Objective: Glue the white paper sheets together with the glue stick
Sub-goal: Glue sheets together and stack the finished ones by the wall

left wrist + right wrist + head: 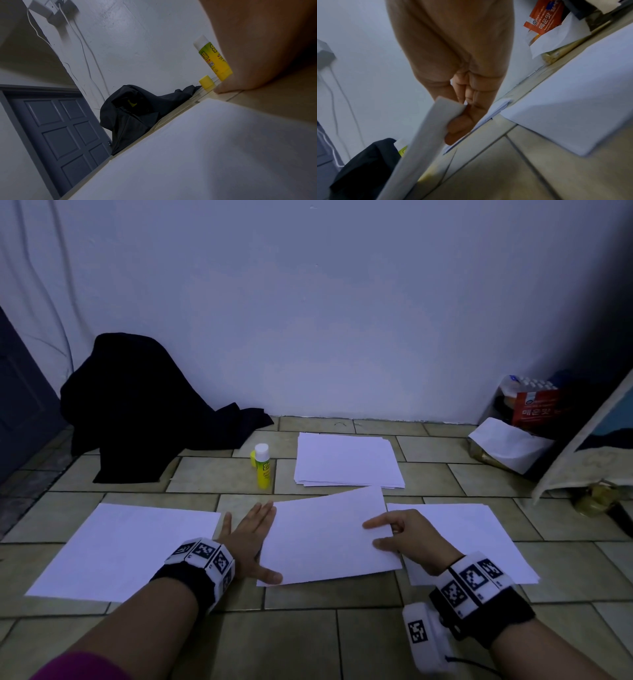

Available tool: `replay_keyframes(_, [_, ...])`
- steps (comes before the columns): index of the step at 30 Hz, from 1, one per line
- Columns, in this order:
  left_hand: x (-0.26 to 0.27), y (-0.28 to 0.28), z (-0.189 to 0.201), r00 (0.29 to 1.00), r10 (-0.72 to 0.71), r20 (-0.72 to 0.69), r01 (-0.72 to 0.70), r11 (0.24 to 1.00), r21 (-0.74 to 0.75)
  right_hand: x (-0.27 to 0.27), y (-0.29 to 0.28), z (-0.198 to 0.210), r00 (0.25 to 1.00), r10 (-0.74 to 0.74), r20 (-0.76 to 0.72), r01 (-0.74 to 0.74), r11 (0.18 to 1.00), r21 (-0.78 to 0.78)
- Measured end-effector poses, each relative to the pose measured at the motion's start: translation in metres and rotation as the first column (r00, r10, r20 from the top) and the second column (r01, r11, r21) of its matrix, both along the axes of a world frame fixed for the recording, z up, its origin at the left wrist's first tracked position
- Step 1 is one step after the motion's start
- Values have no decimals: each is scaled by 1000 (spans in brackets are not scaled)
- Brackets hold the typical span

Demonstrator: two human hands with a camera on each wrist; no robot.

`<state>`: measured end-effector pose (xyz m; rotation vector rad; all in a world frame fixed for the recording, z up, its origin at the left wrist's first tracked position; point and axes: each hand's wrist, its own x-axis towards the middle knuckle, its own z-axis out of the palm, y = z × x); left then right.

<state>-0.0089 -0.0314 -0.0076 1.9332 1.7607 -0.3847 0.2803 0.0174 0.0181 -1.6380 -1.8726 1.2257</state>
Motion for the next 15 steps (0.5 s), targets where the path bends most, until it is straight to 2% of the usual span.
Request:
replay_keyframes(4, [1, -2, 8, 1000, -2, -7, 1, 1000, -16, -1, 13, 13, 997, -30, -69, 32, 999, 32])
replay_keyframes(10, [-5, 3, 7, 999, -39, 30, 41, 997, -58, 7, 53, 42, 956, -216, -201, 244, 961, 128])
replay_keyframes(13, [-2, 2, 6, 1000, -26, 5, 26, 999, -40, 2, 81, 41, 954, -243, -175, 279, 934, 224])
replay_keyframes(15, [-1, 2, 8, 1000, -30, -6, 30, 999, -39, -5, 98, 36, 959, -266, -101, 284, 919, 272])
